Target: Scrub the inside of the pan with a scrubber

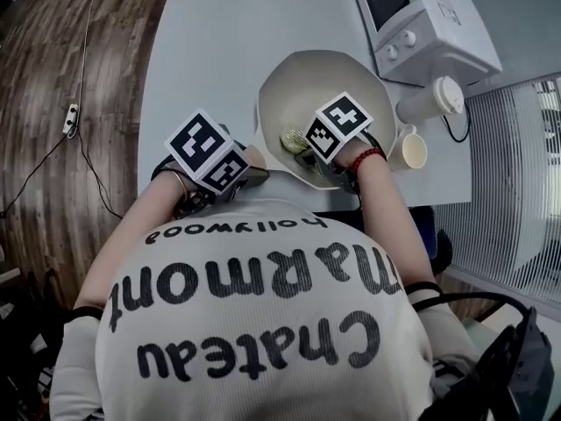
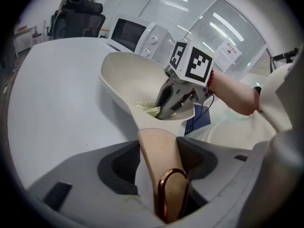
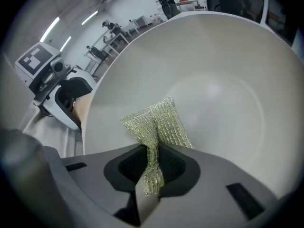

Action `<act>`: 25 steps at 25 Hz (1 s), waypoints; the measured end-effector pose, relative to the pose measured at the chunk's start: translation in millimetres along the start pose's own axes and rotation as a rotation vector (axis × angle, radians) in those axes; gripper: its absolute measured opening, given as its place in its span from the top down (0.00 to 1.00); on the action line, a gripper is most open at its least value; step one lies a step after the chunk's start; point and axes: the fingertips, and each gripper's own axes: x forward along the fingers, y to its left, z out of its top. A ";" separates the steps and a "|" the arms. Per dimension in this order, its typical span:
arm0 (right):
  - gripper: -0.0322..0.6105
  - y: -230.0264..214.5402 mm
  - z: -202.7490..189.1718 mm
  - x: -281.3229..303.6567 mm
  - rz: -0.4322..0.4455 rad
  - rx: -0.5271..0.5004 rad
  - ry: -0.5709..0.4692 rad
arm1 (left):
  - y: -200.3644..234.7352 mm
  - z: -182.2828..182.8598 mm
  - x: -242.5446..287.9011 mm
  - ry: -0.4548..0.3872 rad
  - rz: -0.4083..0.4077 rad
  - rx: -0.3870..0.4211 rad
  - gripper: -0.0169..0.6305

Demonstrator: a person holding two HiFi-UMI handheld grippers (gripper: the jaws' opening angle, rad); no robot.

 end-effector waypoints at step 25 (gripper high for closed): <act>0.85 -102.8 -56.6 -61.2 -0.510 0.005 0.226 | -3.4 -0.2 2.5 0.042 -0.021 0.002 0.62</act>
